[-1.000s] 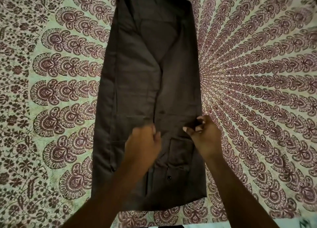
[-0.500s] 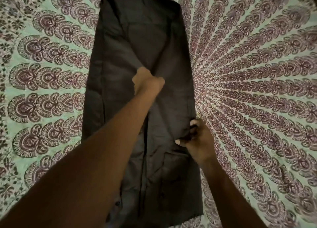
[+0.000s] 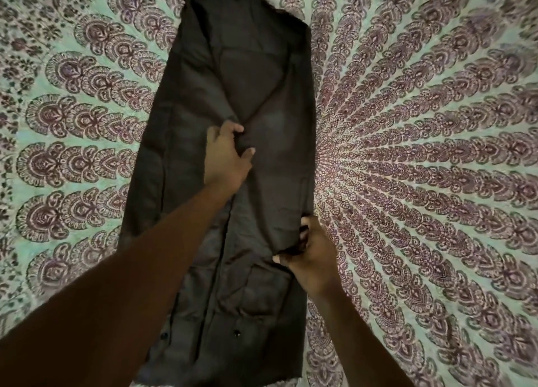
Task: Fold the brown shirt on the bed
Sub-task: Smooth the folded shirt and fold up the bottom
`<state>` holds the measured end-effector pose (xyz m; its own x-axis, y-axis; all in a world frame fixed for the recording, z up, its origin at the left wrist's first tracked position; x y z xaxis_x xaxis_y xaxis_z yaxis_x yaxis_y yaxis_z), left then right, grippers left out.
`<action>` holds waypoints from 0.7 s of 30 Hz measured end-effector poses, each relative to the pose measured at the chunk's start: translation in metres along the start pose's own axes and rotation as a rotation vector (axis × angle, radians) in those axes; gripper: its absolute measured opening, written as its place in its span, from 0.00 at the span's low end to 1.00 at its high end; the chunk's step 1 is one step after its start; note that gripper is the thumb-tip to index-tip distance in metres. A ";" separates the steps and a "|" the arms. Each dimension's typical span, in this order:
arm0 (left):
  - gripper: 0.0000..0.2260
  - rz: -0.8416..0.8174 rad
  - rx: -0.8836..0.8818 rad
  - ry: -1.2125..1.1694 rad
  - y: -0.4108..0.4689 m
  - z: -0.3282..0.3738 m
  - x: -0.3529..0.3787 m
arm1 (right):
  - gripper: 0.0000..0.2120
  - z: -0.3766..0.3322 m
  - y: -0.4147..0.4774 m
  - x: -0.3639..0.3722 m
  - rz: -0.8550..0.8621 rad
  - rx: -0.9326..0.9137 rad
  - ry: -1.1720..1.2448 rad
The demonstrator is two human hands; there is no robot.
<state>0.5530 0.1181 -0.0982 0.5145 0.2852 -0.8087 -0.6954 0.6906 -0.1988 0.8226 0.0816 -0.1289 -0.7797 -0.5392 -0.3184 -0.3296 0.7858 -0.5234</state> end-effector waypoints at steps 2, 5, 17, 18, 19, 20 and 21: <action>0.23 -0.015 0.005 0.003 -0.007 -0.004 0.003 | 0.34 -0.007 -0.001 0.002 -0.085 -0.031 -0.094; 0.25 -0.027 0.056 -0.005 -0.019 -0.007 0.003 | 0.32 -0.007 -0.004 0.005 -0.183 -0.043 -0.220; 0.21 -0.094 0.128 0.104 -0.030 -0.010 0.008 | 0.31 -0.009 -0.006 0.013 -0.387 -0.015 -0.325; 0.20 -0.087 0.136 0.119 -0.030 -0.010 0.008 | 0.30 -0.007 -0.006 0.014 -0.392 -0.007 -0.296; 0.20 -0.069 0.148 0.143 -0.030 -0.008 0.007 | 0.29 -0.006 -0.003 0.012 -0.384 0.001 -0.264; 0.20 -0.038 0.161 0.188 -0.030 -0.005 0.005 | 0.28 -0.006 0.000 0.009 -0.365 0.006 -0.232; 0.20 0.001 0.177 0.260 -0.030 -0.002 0.002 | 0.26 -0.008 0.004 0.004 -0.328 0.005 -0.211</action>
<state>0.5742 0.0971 -0.0951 0.3520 0.1222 -0.9280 -0.5862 0.8017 -0.1168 0.8134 0.0851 -0.1262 -0.5064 -0.8126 -0.2885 -0.5406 0.5598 -0.6280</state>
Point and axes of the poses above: each hand's wrist, its own y-axis towards the middle knuckle, its own x-axis out of the palm, z = x × y, the point moved 8 cm from there along y, towards the middle knuckle, and after that the axes turned 10 degrees about y, right-handed, at the moved point
